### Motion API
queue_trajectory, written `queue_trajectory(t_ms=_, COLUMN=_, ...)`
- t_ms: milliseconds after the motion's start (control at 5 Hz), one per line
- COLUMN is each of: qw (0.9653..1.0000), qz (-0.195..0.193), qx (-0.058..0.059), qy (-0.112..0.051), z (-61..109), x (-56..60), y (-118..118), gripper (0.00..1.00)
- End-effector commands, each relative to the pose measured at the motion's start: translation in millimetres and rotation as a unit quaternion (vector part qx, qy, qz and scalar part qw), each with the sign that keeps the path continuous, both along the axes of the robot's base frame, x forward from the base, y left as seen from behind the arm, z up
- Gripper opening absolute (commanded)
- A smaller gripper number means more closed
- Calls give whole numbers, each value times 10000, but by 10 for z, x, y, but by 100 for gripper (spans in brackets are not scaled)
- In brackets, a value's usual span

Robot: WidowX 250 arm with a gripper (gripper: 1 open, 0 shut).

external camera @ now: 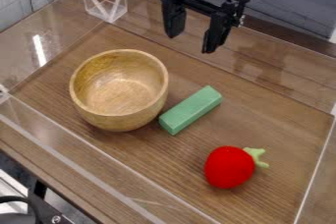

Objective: Put the green block in the brown bowl

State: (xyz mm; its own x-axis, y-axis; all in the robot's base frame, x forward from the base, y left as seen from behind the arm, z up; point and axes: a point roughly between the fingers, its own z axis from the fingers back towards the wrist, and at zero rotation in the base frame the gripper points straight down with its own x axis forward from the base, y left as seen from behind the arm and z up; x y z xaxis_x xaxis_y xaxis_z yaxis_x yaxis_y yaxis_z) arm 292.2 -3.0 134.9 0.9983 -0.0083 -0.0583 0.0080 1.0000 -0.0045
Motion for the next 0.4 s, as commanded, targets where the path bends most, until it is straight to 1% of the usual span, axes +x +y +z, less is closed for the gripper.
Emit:
queue_trajectory(t_ms=0, qw=9999, qz=-82, qx=-27, qy=60, z=-76, x=-73, y=7, gripper=100)
queue_trajectory(t_ms=200, qw=9996, qz=-279, qx=-42, qy=78, z=-221, x=-178, y=0, gripper=100)
